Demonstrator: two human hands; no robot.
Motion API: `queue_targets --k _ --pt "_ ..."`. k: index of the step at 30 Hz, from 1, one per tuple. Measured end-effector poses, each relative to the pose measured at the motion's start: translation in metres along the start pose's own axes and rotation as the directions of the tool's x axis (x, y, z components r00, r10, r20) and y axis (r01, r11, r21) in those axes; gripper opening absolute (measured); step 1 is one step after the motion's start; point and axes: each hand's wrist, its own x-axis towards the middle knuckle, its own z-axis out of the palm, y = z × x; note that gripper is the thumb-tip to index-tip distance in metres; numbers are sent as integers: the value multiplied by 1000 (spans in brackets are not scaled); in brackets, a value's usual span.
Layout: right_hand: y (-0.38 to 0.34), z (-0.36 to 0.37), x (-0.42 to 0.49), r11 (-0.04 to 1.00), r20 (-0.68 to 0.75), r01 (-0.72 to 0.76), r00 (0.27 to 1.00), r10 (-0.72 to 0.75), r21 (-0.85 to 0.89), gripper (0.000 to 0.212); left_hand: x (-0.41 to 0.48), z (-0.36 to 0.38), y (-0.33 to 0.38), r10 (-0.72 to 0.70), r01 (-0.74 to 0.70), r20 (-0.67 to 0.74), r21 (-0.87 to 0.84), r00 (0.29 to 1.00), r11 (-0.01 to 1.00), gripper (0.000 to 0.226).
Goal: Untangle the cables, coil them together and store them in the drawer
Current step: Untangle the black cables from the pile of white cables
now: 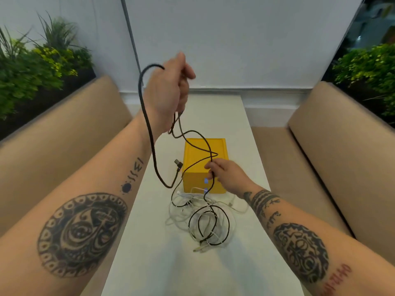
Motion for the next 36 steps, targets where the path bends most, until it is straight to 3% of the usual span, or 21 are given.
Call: queue_targets --k 4,6,7,9,14,16,19,23,25,27,29,31,32,34,36 --pt "-13 -16 7 986 -122 120 987 -106 117 28 -11 -10 -59 -30 24 6 468 1000 883 23" --pt "-26 -21 8 969 -154 124 984 -92 214 28 -20 -11 -87 -82 14 88 597 993 802 16" --pt "-34 -23 9 955 -166 124 983 -81 269 29 -25 -10 -97 -115 3 136 633 984 774 24" --pt "-48 -26 10 927 -179 128 982 -67 354 27 -33 -7 -114 -185 -5 230 640 955 768 46" --pt "-84 -41 12 837 -171 153 983 -72 525 19 -41 2 -139 -409 168 356 547 840 820 68" --pt "-96 -47 13 821 -152 143 986 -69 552 19 -46 8 -143 -448 164 416 561 792 812 60" --pt "-111 -53 12 757 -126 145 989 -83 638 21 -52 22 -145 -421 123 430 569 799 813 54" --pt "-121 -60 5 718 -76 181 981 -176 672 19 -51 29 -153 -366 59 382 620 849 782 23" --pt "-121 -64 2 761 -132 232 973 -191 605 17 -48 27 -151 -266 67 291 550 919 832 34" --pt "-110 -66 3 801 -312 303 938 -154 516 13 -41 29 -139 -174 85 145 476 974 875 38" --pt "-84 -63 3 849 -533 354 840 -104 392 19 -31 31 -121 -126 112 5 416 992 903 37" --pt "-43 -55 3 916 -676 289 737 -28 278 26 -18 32 -100 -101 120 -71 355 992 927 37" --pt "-20 -49 1 952 -688 192 725 26 239 27 -13 32 -91 -88 114 -93 325 992 939 36" --pt "27 -35 -5 975 -516 -59 841 164 214 23 -6 32 -75 -53 90 -127 304 990 948 37" --pt "64 -18 -14 954 -116 -301 948 297 -16 21 -2 35 -60 -10 56 -163 281 987 958 38"
